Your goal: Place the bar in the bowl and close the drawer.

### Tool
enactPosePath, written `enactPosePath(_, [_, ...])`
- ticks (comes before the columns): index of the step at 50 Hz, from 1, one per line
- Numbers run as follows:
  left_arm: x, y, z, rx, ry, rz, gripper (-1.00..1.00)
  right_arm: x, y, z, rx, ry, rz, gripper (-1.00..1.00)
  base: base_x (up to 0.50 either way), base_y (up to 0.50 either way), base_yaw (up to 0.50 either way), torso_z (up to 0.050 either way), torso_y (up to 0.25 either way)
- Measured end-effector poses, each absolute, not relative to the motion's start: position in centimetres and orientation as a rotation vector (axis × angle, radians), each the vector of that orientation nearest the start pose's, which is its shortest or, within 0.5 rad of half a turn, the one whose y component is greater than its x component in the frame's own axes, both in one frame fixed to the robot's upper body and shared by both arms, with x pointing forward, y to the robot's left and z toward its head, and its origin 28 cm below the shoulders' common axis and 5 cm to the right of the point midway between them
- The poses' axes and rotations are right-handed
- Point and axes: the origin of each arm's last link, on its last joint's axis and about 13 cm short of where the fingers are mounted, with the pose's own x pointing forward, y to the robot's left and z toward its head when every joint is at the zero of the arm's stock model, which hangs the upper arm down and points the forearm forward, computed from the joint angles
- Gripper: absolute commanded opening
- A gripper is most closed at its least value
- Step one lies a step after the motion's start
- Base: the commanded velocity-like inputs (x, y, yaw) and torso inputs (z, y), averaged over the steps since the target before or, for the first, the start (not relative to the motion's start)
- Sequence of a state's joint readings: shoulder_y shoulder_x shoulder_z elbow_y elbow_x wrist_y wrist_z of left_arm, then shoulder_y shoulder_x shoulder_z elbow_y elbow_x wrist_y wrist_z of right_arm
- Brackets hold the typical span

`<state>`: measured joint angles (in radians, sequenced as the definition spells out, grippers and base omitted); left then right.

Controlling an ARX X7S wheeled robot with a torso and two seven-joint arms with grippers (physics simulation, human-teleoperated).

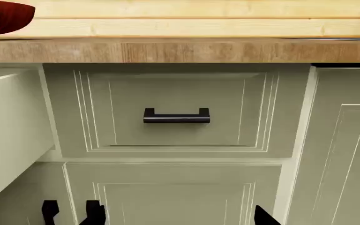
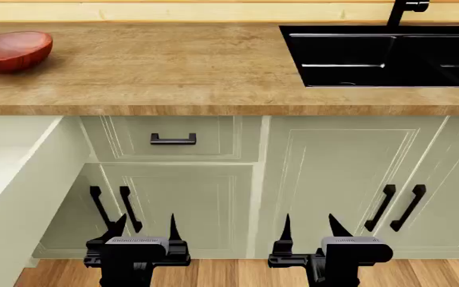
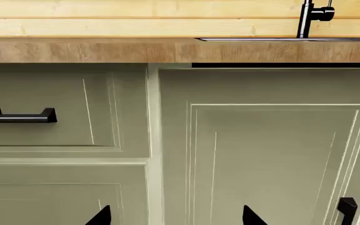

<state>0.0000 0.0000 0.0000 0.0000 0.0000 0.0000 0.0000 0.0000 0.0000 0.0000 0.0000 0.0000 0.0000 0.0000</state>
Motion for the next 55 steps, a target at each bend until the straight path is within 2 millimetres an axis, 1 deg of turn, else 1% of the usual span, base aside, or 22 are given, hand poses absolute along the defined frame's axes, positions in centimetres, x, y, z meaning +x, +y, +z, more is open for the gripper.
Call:
enactPosePath(12, [21.1,20.4,1.4,-0.017,0.001,0.004,1.0,21.1,-9.7,1.4,-0.001,-0.003,-0.007,1.0,0.0,0.0,0.0,0.0,0.0])
enactPosePath(16, [21.2,20.4,1.4,-0.029,-0.003,0.008,1.0,21.1,-9.7,1.4,-0.001,-0.003,-0.009,1.0,0.0,0.0,0.0,0.025,0.0])
enactPosePath(17, [21.3,20.4,2.2,-0.057,-0.018,0.005,1.0,21.2,-10.2,2.4,-0.01,-0.036,-0.034,1.0,0.0,0.0,0.0,0.0,0.0])
enactPosePath(18, [21.4,20.5,2.4,-0.055,-0.031,0.006,1.0,21.3,-10.4,2.8,-0.015,-0.058,-0.034,1.0,0.0,0.0,0.0,0.0,0.0])
enactPosePath(26, [21.4,20.5,2.1,-0.043,-0.03,0.01,1.0,21.3,-10.0,2.1,-0.008,-0.034,-0.018,1.0,0.0,0.0,0.0,-0.011,0.0])
enactPosePath(37, [21.5,20.5,1.7,-0.017,-0.026,0.026,1.0,21.3,-9.8,1.6,-0.002,-0.016,-0.009,1.0,0.0,0.0,0.0,-0.012,0.0])
enactPosePath(55, [21.4,20.4,1.8,0.008,-0.021,0.011,1.0,21.3,-9.8,1.3,0.004,-0.001,-0.013,1.0,0.0,0.0,0.0,0.05,0.0])
